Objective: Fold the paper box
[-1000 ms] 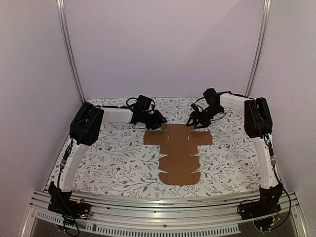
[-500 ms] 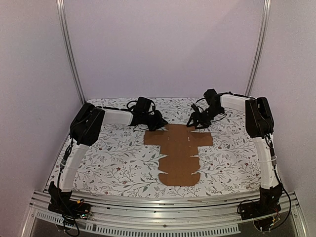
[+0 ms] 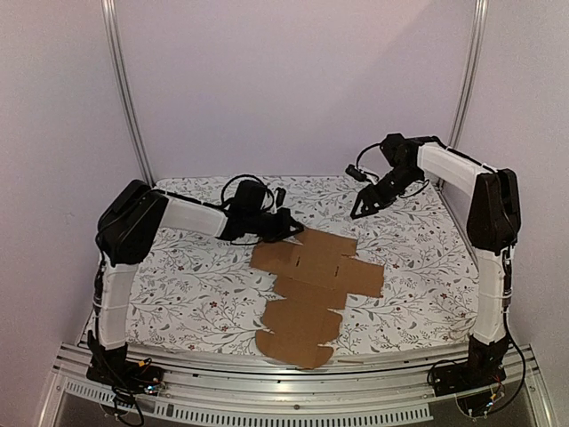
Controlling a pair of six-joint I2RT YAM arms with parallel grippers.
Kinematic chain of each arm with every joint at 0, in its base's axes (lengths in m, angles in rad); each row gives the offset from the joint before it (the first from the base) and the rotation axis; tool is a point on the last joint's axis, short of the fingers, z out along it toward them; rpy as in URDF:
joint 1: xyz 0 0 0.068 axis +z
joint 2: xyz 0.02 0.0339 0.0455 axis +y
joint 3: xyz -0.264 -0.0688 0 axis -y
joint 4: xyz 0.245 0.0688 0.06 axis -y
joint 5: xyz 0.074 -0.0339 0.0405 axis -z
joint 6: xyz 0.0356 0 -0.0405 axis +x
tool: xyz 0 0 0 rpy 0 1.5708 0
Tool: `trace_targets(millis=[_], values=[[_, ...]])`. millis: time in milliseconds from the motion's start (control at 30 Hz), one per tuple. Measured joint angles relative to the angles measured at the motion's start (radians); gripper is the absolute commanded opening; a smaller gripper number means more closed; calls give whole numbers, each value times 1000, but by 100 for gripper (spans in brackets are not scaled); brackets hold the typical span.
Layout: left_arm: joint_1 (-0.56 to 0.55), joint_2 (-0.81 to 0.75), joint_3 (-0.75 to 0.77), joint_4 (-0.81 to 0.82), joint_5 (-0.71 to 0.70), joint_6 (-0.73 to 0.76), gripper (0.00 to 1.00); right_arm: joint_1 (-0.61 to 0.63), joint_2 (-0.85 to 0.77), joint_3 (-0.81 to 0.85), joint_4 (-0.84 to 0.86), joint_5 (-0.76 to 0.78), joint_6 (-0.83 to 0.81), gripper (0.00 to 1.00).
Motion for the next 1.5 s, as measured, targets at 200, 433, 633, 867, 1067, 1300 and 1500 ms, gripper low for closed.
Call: trace_targets(millis=[200, 433, 633, 867, 1067, 1300, 1500], values=[[-91, -187, -142, 138, -6, 169, 0, 28, -63, 23, -109, 17, -185, 66], [-126, -245, -267, 286, -21, 241, 0, 77, -61, 23, -195, 16, -264, 56], [-126, -245, -304, 322, -41, 257, 0, 106, -49, 23, -254, -20, -308, 52], [-126, -246, -310, 356, -47, 264, 0, 116, -18, 23, -275, -40, -326, 45], [-126, -249, -321, 378, -51, 264, 3, 119, 4, 24, -278, -54, -319, 21], [-127, -249, -336, 394, -72, 264, 7, 124, 18, 29, -283, -79, -320, 8], [-127, -253, -350, 408, -86, 266, 21, 129, 18, 30, -285, -93, -325, 0]])
